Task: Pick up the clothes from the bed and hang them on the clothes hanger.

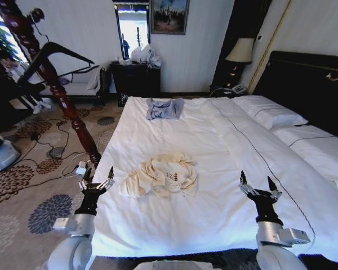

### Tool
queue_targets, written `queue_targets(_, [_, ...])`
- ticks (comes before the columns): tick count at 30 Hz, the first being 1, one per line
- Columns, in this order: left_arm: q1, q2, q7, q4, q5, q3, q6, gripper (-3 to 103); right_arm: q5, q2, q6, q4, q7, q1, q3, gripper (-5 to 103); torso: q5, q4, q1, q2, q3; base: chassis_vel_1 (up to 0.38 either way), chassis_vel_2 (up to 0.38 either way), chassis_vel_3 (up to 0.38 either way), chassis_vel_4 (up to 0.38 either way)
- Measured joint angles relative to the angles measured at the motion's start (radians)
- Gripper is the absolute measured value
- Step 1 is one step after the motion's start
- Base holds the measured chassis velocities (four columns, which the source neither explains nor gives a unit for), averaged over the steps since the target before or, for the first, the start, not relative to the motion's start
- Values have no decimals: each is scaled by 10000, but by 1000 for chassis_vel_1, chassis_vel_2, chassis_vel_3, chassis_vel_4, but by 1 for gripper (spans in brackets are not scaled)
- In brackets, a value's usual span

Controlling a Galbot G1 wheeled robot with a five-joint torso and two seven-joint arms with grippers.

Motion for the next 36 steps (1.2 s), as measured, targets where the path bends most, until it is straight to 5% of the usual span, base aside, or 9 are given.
queue_targets(5, [-147,1190,-187,-24,-174,574,273,100,396,101,380,41,-257,-296,7,100,-4,-4,1,0,0,0,0,0,0])
queue_targets(8, [-286,1926,267,-297,-1347,456,249,100,753,377,712,-73,-676,-344,129,100,0,-3,0,0,-1,0,0,0,0])
queue_targets(11, [-411,2082,608,-201,-1678,226,-55,100,896,326,881,-338,-737,-288,178,100,2,-4,0,0,0,0,0,0,0])
queue_targets(20, [360,1195,1592,72,-731,-173,-393,100,16,-329,-79,-403,657,784,-699,100,-1,1,1,0,0,0,0,0,0])
queue_targets(26, [798,991,1618,-91,-690,-283,-389,100,-39,-210,-354,-420,850,1243,-1243,100,6,6,0,0,0,0,0,0,0])
queue_targets(36, [657,507,1432,133,19,-347,-580,100,314,-993,-496,-731,788,1523,-1141,100,-1,-6,0,0,0,0,0,0,0])
